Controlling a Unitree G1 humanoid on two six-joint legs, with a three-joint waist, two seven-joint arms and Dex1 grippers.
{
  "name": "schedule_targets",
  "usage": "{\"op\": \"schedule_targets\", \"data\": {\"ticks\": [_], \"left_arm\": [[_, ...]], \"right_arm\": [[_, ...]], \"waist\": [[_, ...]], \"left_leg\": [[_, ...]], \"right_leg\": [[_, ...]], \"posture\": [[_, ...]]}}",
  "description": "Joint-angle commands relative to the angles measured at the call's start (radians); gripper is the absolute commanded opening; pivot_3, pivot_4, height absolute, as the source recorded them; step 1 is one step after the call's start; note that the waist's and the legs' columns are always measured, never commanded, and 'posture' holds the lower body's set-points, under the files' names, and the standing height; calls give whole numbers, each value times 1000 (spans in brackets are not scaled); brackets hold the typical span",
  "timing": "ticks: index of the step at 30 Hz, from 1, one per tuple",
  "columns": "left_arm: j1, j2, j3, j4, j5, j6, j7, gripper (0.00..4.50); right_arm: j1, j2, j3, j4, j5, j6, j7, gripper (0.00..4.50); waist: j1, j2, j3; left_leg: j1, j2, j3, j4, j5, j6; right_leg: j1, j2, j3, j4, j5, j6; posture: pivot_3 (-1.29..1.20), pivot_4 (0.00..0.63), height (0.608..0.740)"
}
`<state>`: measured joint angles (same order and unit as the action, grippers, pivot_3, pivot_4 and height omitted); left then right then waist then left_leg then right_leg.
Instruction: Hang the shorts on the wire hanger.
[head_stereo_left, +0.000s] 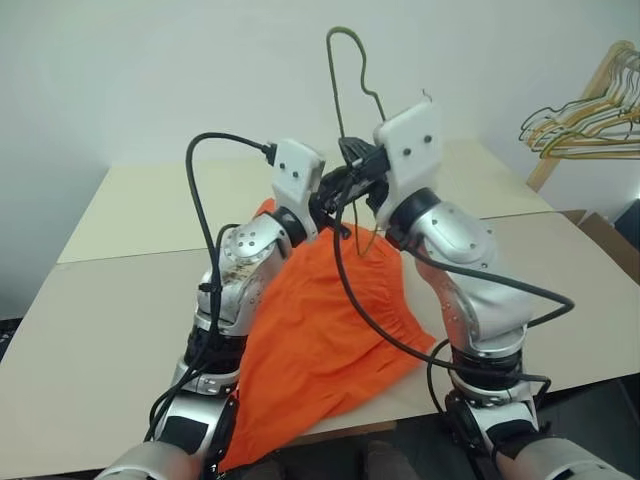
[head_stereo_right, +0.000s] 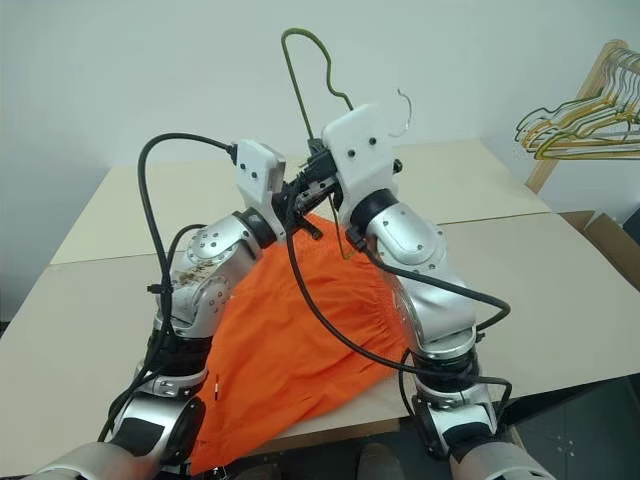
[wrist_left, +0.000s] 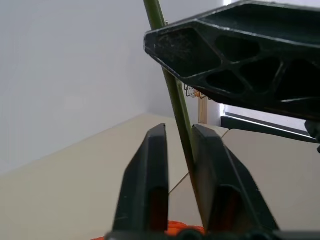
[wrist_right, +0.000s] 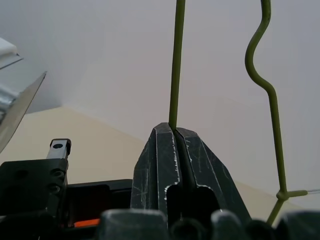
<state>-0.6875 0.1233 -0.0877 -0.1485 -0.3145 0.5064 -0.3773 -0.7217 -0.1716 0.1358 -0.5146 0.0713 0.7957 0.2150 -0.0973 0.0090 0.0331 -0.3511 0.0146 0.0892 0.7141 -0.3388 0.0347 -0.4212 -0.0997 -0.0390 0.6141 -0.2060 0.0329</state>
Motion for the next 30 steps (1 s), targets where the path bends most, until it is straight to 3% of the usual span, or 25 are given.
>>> {"op": "schedule_targets", "data": {"ticks": [1,8,12,17,20,24,30], "left_arm": [[-24,-4,14,-7,3,1,12,25],[-25,5,12,7,28,5,34,25],[-30,7,28,17,22,-11,27,0],[-28,52,83,51,9,-34,3,0],[-24,73,123,59,-21,-43,-20,0],[-2,135,234,11,-195,-17,-168,0],[102,307,302,-47,-447,41,-529,0]], "right_arm": [[-3,-13,8,-41,-17,-47,-1,0],[13,-87,84,-24,-116,-150,3,0],[15,-100,91,-19,-118,-187,22,1111],[1,-48,-88,-37,142,-75,142,2837],[-18,-45,-214,-32,305,18,183,2837],[-7,-231,-366,22,516,101,385,2837],[65,-498,-366,215,669,108,759,2837]], "waist": [[0,0,0],[0,-2,-1],[0,-2,-2],[-1,-2,-2],[2,-3,-2],[5,-3,-2],[0,-3,-2]], "left_leg": [[0,0,0,0,0,0],[0,0,0,0,0,0],[0,0,0,0,0,0],[0,0,0,0,0,0],[0,0,-1,0,0,0],[-1,0,-1,0,0,1],[1,0,0,0,-1,2]], "right_leg": [[0,0,0,0,0,0],[0,0,0,0,0,0],[0,0,0,0,0,0],[0,0,0,0,0,0],[0,0,0,0,0,0],[0,0,-1,-1,0,0],[1,0,0,-2,0,0]], "posture": [[-52,0,740],[-50,0,740],[-47,0,740],[-50,0,740],[-49,0,740],[-44,0,740],[-39,0,740]]}}
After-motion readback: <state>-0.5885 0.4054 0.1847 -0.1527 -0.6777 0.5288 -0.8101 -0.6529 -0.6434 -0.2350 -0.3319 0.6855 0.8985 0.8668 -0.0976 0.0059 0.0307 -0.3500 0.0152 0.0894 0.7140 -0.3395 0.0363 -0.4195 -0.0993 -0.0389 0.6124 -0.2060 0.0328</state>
